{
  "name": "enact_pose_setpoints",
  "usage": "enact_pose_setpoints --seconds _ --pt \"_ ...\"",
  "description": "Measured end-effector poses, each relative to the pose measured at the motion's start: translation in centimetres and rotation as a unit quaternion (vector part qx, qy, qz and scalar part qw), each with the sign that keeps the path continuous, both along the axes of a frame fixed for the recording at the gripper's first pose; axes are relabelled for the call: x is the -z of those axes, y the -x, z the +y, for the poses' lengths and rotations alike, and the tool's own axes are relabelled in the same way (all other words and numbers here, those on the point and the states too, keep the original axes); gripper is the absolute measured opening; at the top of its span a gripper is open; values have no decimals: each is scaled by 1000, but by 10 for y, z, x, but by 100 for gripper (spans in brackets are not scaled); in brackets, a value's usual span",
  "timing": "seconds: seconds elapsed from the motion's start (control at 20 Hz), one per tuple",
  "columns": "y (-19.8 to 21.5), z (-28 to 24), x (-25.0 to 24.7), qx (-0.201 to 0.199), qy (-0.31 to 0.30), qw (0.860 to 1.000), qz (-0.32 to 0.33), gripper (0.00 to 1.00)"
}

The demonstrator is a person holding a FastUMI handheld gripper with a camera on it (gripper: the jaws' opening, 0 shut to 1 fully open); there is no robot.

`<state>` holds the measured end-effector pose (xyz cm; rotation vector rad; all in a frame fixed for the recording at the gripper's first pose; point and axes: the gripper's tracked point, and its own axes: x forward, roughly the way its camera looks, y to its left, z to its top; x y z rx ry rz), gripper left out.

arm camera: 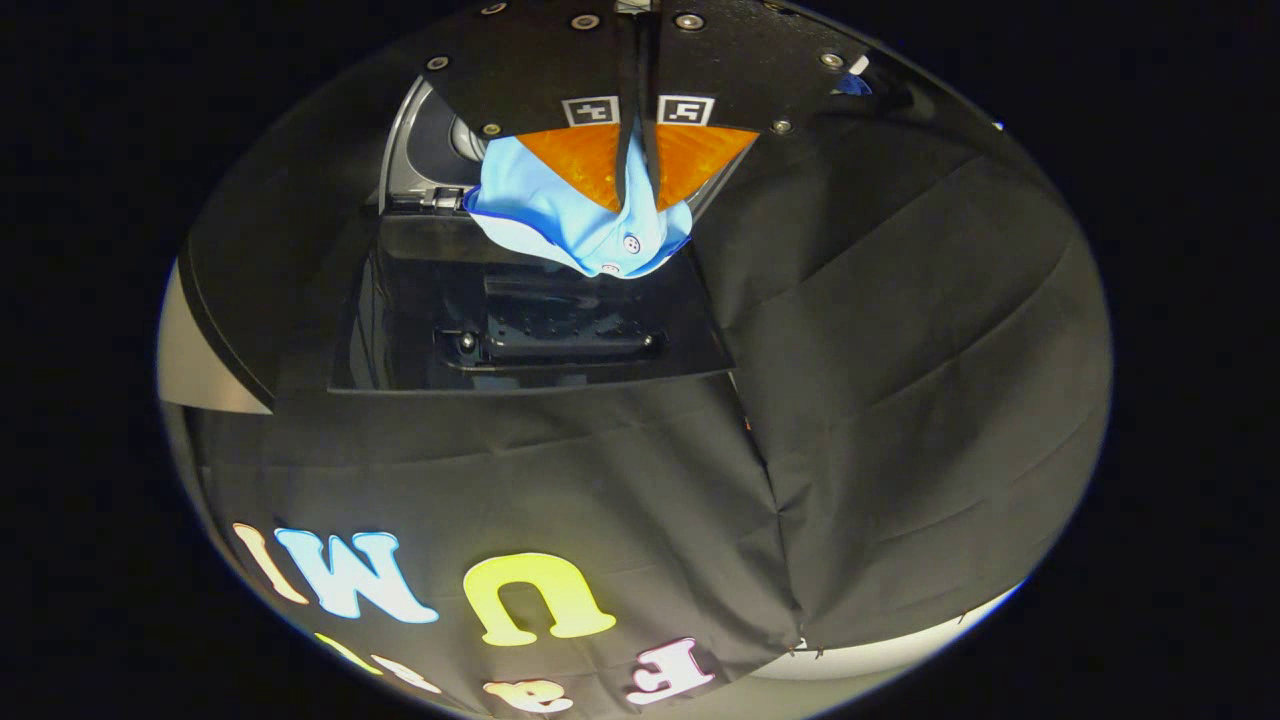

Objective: Put the clothes into the washing machine and then close the washing machine lid.

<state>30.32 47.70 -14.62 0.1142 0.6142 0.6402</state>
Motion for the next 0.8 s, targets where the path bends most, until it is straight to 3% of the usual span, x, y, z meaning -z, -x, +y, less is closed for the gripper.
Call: enact_pose_setpoints --seconds 0.5,0.8 --pt "-3 8 83 55 46 997 32 0" --pt "4 5 128 79 76 992 67 5"
